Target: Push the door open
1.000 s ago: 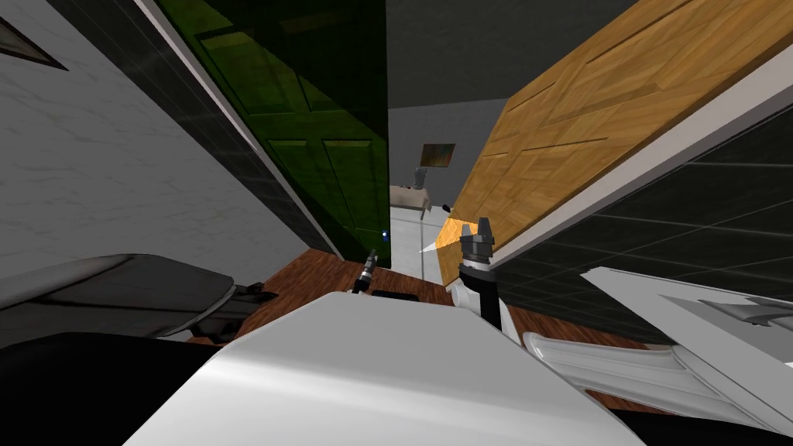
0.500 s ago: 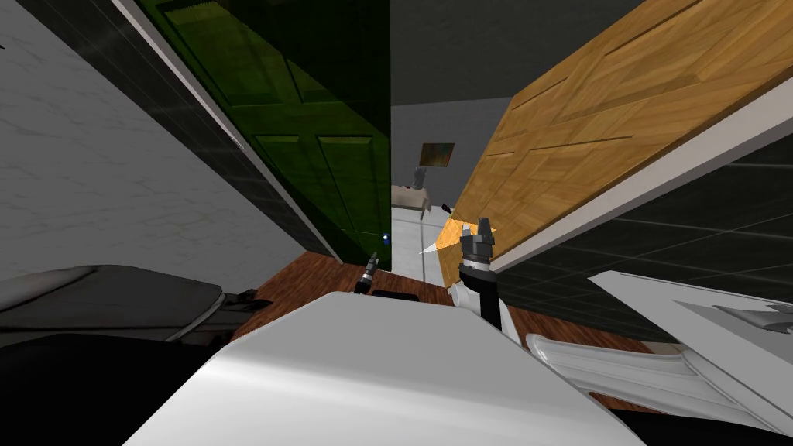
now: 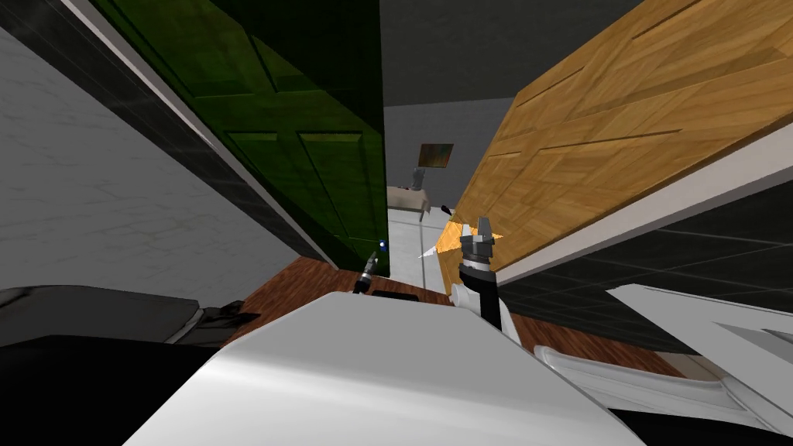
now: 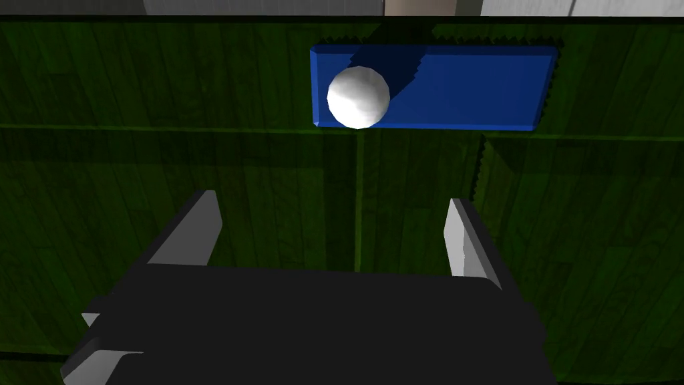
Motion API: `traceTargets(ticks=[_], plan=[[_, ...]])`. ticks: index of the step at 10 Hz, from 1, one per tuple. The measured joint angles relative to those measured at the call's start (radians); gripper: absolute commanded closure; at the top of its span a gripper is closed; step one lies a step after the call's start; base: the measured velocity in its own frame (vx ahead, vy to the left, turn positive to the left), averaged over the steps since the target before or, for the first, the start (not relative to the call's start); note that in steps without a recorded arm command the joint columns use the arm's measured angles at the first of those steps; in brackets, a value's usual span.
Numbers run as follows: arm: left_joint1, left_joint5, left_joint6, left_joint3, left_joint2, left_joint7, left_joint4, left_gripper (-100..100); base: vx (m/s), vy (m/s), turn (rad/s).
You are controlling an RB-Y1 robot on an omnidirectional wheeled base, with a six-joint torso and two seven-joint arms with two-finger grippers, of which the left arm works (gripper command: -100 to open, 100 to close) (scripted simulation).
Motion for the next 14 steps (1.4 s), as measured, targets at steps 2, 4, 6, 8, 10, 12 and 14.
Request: traceTargets(ticks=[2,4,6,8,10,12,14], plan=[[-0.012,0.002,-0.004,0.007,-0.003,-0.002,0.017,-100,0.197,-0.042,-0.026],[-0.022,0.004,-0.005,0.013,-0.01,-0.004,0.028,-100,0.176,-0.002,-0.021],[-0.031,0.006,-0.008,0.019,-0.018,-0.005,0.041,-100,0.142,0.001,-0.008],[-0.031,0.006,-0.009,0.019,-0.019,-0.005,0.041,100,-0.027,0.001,-0.007],[-0.033,0.006,-0.007,0.019,-0.018,-0.005,0.041,100,-0.013,0.001,0.0],[-0.031,0.006,-0.006,0.019,-0.018,-0.005,0.043,100,-0.003,0.0,0.001],[-0.026,0.007,0.002,0.02,-0.016,-0.006,0.041,100,0.142,-0.037,0.036]])
